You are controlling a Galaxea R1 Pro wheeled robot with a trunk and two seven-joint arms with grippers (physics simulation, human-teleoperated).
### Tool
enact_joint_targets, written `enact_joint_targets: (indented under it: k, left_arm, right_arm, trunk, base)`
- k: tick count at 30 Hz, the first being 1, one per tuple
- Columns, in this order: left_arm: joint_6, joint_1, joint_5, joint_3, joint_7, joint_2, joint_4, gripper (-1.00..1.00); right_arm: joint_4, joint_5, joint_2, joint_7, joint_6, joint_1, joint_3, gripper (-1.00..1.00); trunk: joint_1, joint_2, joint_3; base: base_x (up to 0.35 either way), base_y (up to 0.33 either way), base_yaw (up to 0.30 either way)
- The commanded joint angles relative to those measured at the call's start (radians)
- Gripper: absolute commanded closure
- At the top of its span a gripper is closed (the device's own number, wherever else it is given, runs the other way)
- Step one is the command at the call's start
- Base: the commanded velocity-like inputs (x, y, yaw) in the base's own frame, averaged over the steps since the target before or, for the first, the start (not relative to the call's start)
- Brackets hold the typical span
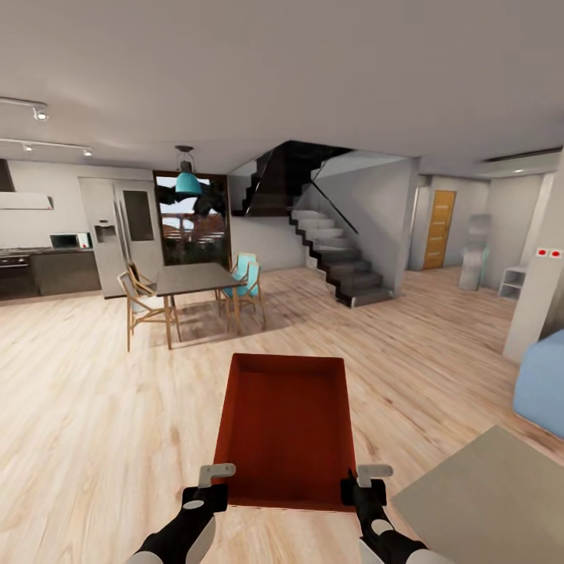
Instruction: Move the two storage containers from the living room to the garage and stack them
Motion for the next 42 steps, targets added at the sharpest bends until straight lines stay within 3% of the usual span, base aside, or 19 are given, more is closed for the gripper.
enact_joint_targets:
  k: [1, 18, 42]
  left_arm:
    - [0.004, 0.0, 0.024, -0.012, 0.003, 0.0, 0.002, 1.0]
    - [0.004, 0.0, 0.024, -0.012, 0.003, 0.0, 0.002, 1.0]
    - [0.004, 0.0, 0.024, -0.012, 0.003, 0.0, 0.002, 1.0]
  right_arm:
    - [-0.047, 0.027, 0.001, -0.002, -0.005, -0.001, -0.007, 1.0]
    - [-0.047, 0.027, 0.0, -0.002, -0.004, -0.001, -0.007, 1.0]
    - [-0.047, 0.027, 0.002, -0.012, -0.005, -0.001, -0.007, 1.0]
  trunk:
    - [0.001, -0.001, -0.002]
    - [0.001, -0.001, -0.002]
    - [0.001, -0.001, -0.002]
  base:
    - [0.321, 0.0, 0.0]
    - [0.321, 0.006, 0.0]
    - [0.321, 0.106, -0.036]
